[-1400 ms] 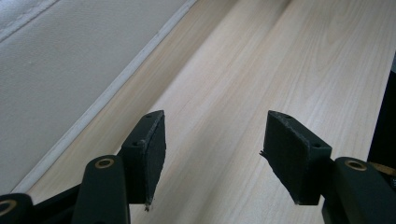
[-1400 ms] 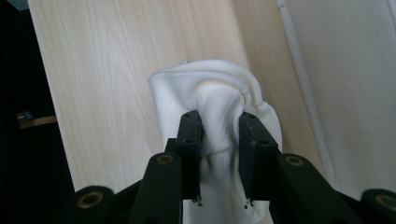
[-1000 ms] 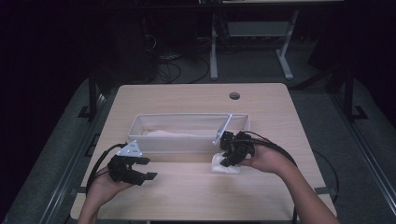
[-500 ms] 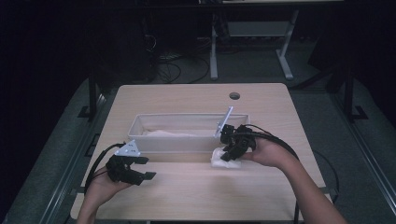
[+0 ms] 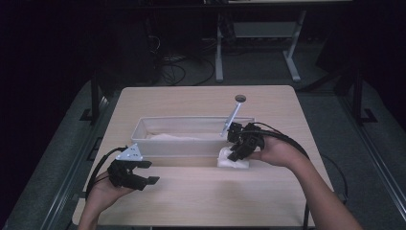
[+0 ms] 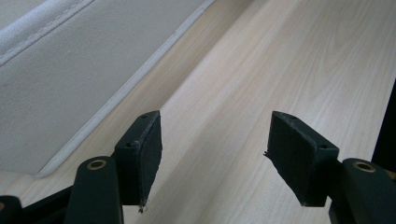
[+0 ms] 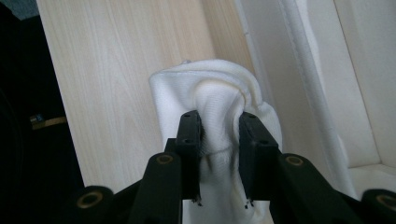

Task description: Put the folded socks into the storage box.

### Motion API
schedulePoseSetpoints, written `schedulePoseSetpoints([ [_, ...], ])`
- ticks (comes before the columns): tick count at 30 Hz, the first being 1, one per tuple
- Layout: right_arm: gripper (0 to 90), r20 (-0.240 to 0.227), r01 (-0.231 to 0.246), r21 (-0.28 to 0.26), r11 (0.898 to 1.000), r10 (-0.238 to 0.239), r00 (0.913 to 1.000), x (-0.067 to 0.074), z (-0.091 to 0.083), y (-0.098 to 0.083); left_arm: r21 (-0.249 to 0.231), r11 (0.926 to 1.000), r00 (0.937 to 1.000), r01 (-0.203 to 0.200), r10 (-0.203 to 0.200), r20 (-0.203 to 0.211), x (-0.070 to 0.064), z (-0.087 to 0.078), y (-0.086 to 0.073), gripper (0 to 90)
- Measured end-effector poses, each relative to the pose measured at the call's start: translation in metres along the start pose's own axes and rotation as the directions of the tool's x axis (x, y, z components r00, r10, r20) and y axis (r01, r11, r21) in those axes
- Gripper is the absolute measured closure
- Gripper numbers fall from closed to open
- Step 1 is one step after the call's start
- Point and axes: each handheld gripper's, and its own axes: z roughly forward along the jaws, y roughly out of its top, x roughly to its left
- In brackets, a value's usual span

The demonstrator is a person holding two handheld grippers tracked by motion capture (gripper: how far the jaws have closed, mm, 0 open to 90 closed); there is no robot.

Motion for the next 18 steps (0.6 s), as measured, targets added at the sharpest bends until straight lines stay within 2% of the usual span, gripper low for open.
schedulePoseSetpoints([
  [18,71.4,0.02,-0.02,0.005,1.0,0.02,0.9996,-0.016,-0.021,0.001,-0.007,0.9998,0.9998,0.018,-0.018,-0.004,0.004,-0.004,-0.004,35.1],
])
